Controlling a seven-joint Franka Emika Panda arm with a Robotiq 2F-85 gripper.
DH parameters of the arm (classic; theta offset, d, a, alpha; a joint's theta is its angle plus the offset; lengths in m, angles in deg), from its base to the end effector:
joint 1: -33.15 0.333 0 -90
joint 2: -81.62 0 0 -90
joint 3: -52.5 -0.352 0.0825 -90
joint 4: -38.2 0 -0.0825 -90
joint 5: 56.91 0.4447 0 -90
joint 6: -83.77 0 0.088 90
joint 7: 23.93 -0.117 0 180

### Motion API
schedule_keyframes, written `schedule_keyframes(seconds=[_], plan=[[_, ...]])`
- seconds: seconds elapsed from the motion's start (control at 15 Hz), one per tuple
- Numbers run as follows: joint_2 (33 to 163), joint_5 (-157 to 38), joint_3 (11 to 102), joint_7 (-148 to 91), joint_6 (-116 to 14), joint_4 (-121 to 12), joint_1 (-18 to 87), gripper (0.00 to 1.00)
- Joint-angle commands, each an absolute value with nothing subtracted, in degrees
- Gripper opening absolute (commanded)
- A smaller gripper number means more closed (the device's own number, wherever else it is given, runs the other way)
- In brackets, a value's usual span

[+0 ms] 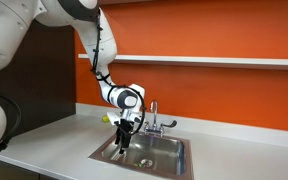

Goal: Remove the green packet from the sink and put it on the counter.

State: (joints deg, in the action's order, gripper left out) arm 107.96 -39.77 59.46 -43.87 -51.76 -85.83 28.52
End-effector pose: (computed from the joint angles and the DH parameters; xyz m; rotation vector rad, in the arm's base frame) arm 0.5668 -0.1141 0.1326 -2.7805 1.1512 0.3879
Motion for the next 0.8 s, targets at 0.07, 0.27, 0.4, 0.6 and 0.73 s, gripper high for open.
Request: schedule_keyframes(seconds=[0.07, 0.27, 0.4, 0.6, 0.73], plan=[[112.43, -39.57, 58.97, -42.45, -52.14, -82.01, 27.39, 1.00], [114.48, -39.72, 59.02, -42.60, -52.12, -80.52, 27.35, 1.00], [115.51, -39.85, 59.14, -42.70, -52.06, -79.77, 27.32, 1.00], [116.70, -39.98, 59.36, -42.72, -51.99, -78.88, 27.18, 1.00], [117.45, -39.99, 59.57, -42.81, -51.99, -78.38, 27.13, 1.00]])
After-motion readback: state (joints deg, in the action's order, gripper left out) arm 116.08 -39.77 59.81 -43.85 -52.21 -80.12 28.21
